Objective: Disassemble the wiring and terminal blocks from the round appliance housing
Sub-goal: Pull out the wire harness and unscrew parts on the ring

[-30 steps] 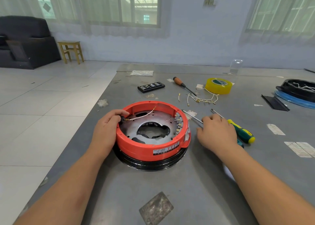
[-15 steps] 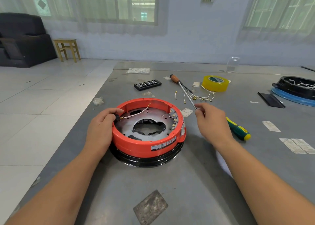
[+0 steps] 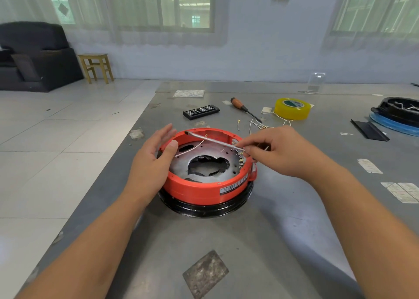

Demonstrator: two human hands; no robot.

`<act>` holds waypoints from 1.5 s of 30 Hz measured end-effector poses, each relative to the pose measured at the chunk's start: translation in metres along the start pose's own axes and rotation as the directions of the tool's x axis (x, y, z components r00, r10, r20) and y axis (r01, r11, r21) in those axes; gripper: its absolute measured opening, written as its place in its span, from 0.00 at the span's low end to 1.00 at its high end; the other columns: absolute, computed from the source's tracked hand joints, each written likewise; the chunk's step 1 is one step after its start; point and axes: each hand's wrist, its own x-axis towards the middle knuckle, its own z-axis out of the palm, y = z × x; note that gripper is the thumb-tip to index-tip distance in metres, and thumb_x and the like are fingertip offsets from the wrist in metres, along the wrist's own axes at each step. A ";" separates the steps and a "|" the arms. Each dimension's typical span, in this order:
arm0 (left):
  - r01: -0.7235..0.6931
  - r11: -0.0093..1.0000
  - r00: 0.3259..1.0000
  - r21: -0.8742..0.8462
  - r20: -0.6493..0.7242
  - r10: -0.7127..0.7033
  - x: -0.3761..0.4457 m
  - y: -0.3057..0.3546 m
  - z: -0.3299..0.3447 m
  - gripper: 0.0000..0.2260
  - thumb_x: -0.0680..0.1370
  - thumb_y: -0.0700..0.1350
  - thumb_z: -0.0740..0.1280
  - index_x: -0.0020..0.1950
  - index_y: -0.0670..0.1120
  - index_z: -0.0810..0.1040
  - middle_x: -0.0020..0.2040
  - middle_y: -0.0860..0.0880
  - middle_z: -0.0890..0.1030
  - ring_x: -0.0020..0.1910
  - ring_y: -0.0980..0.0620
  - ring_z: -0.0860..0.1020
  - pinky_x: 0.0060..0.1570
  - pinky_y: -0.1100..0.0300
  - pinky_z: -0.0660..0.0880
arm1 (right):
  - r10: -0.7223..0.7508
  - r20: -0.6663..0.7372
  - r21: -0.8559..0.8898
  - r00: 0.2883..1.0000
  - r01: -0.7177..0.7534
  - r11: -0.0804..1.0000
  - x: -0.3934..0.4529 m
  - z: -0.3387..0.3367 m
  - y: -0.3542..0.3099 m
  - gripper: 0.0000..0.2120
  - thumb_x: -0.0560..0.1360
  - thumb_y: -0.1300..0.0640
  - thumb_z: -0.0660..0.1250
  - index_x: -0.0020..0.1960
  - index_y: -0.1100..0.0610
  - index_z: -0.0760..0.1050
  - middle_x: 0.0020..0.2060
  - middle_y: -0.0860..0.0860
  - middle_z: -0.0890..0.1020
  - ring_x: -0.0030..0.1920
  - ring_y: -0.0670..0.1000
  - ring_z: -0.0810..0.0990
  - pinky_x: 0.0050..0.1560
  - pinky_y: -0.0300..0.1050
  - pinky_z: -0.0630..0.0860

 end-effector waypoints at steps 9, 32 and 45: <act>0.040 0.979 0.999 -0.198 0.006 -0.040 0.003 -0.005 -0.005 0.06 0.83 0.46 0.70 0.56 0.53 0.86 0.50 0.48 0.89 0.54 0.51 0.86 0.59 0.54 0.82 | -0.071 0.074 0.015 0.995 0.070 0.997 0.004 0.007 -0.010 0.15 0.76 0.55 0.67 0.53 0.36 0.83 0.41 0.35 0.85 0.43 0.44 0.85 0.47 0.47 0.83; 0.104 0.994 0.991 -0.042 -0.076 -0.107 0.010 -0.017 -0.020 0.12 0.85 0.45 0.65 0.53 0.59 0.86 0.42 0.59 0.86 0.34 0.61 0.79 0.36 0.69 0.76 | -0.082 0.009 -0.398 0.997 0.079 0.914 -0.028 -0.009 0.016 0.19 0.77 0.36 0.57 0.62 0.37 0.78 0.43 0.39 0.79 0.45 0.47 0.77 0.41 0.49 0.76; 0.094 0.996 0.992 -0.002 -0.080 -0.094 0.008 -0.038 -0.019 0.13 0.86 0.48 0.63 0.55 0.61 0.86 0.42 0.55 0.84 0.38 0.54 0.76 0.48 0.54 0.75 | -0.082 0.021 -0.455 0.996 0.083 0.887 -0.024 0.007 0.004 0.25 0.76 0.33 0.52 0.67 0.36 0.77 0.43 0.38 0.74 0.42 0.45 0.71 0.34 0.40 0.63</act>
